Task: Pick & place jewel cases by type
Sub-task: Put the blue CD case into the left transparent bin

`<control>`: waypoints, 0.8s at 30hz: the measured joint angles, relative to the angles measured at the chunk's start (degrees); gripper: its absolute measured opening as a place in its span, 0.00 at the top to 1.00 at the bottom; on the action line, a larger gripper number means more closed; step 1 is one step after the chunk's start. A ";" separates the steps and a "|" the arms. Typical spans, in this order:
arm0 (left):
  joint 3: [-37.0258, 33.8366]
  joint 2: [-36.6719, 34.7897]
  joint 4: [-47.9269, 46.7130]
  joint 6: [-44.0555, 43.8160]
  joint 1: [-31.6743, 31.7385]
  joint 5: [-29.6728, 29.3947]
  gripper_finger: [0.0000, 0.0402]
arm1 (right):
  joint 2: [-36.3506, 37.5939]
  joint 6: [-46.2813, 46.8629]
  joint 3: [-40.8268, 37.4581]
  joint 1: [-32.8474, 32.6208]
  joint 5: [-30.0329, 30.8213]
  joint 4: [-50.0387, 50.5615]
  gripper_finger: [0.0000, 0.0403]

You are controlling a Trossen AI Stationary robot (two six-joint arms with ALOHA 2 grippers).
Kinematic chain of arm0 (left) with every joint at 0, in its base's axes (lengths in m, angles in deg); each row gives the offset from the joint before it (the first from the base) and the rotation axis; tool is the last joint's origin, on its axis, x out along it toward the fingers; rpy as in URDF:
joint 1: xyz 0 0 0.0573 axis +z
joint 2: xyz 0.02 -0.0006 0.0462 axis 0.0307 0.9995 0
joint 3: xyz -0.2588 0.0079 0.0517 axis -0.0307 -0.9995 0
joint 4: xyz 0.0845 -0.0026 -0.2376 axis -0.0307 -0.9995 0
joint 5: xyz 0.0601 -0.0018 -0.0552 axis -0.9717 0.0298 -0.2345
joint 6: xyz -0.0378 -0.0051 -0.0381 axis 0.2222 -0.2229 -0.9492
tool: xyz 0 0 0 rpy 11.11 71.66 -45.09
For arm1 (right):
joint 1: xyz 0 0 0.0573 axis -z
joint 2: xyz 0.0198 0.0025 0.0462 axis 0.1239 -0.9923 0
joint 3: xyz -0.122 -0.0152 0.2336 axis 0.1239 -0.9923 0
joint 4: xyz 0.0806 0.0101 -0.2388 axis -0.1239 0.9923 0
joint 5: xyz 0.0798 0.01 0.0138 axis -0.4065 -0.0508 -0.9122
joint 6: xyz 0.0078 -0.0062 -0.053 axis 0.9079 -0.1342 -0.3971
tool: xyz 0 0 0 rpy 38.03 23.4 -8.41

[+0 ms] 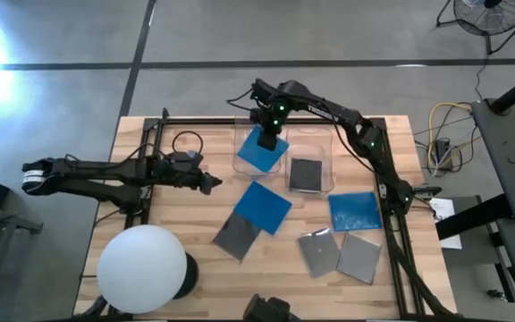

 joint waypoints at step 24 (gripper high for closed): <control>-0.02 0.00 -1.39 5.58 0.00 0.38 0.71 | 3.13 31.28 3.13 -3.62 34.34 5.03 0.45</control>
